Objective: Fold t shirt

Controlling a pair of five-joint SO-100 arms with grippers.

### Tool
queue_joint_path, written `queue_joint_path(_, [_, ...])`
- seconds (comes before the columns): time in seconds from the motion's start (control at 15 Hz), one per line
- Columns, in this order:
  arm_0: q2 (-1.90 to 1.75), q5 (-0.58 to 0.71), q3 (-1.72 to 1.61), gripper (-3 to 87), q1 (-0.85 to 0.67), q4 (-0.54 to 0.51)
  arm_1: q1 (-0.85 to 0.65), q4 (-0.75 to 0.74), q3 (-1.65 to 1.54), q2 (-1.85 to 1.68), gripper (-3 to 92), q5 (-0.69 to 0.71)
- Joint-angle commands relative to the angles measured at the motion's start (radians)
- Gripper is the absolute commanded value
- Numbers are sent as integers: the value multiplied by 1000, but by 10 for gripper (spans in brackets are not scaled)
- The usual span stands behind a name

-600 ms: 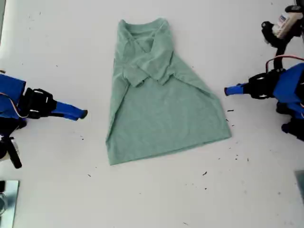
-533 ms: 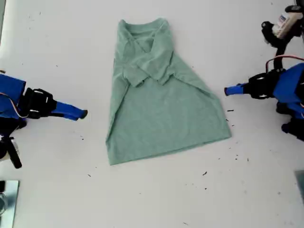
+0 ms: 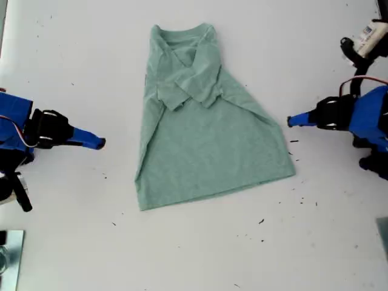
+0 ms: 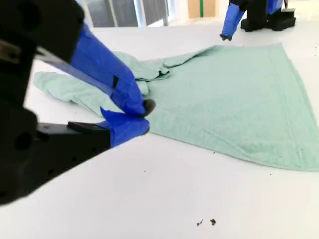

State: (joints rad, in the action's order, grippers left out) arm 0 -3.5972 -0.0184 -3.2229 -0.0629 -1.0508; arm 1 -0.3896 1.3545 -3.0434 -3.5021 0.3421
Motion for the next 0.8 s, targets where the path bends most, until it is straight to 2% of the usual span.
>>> queue_joint_path(0.0, [-6,31,-11,-1,-12,9,87,-25,86,3,25,3])
queue_joint_path(0.13, [-6,40,-12,-1,-15,9,144,-3,383,314,25,71])
queue_joint_path(0.2, [-6,51,-12,-1,-23,9,183,29,603,557,24,167])
queue_joint_path(0.4, [-6,71,-12,-1,-25,9,258,347,1262,1071,24,356])
queue_joint_path(0.47, [-6,74,-12,-1,-25,9,290,396,1401,1167,24,413])
queue_joint_path(0.53, [-6,77,-12,-1,-25,11,305,396,1447,1195,51,434])
queue_joint_path(0.6, [-6,78,-12,-1,-23,11,305,396,1434,1198,242,430])
queue_joint_path(0.73, [-6,80,-12,-1,-18,11,310,388,1362,1190,240,397])
